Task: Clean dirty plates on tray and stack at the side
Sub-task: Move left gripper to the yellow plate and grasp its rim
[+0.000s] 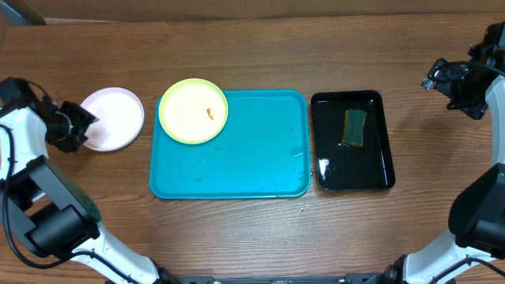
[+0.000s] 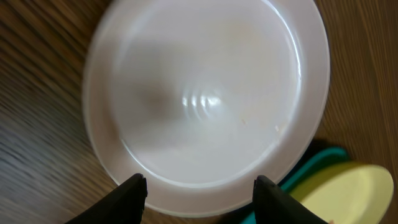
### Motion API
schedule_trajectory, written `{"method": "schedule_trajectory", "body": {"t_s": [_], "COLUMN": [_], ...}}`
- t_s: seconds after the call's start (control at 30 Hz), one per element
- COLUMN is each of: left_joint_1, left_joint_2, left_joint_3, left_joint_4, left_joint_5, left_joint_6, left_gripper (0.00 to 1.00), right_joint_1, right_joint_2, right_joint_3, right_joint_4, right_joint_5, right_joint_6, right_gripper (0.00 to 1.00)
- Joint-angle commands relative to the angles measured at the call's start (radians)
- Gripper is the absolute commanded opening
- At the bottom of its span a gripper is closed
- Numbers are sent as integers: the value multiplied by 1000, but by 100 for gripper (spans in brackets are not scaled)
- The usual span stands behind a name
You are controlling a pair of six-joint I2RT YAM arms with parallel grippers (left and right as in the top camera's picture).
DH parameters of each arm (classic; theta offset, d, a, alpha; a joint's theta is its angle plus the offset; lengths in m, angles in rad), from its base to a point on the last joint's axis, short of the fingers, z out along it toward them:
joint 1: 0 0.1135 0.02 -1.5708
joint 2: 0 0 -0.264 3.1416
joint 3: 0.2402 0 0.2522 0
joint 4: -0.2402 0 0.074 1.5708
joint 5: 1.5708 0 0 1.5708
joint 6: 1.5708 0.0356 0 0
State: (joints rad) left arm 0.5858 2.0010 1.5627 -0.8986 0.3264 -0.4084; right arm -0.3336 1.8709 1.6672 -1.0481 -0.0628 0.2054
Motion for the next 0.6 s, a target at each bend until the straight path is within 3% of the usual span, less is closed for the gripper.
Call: {"method": "schedule_trajectory", "body": {"t_s": [0.0,0.13,0.23,0.37,0.57], "left_joint_1": [-82,-215,-327,-445,-521], "left_joint_2": [-83,-82,-67,-35,-2], "left_joint_3": [27,21,14,14,14], "left_joint_4": [-55,-96,-92,-92,-91], "left_joint_5": [60,32,-109,-233,-283], "left_joint_6": [34,84,83,80,79], "left_gripper": [55,50,49,55,59], "right_joint_1": [1,1,1,1,1], "right_joint_2": [-19,-19,-19,-19,-19], "right_joint_3": [15,15,15,15,15], "right_joint_4": [3,3,3,3,3], "right_joint_5": [10,10,10,10,10], "right_joint_6": [4,4,4,4,4], "right_gripper": [100,100,100,100,100]}}
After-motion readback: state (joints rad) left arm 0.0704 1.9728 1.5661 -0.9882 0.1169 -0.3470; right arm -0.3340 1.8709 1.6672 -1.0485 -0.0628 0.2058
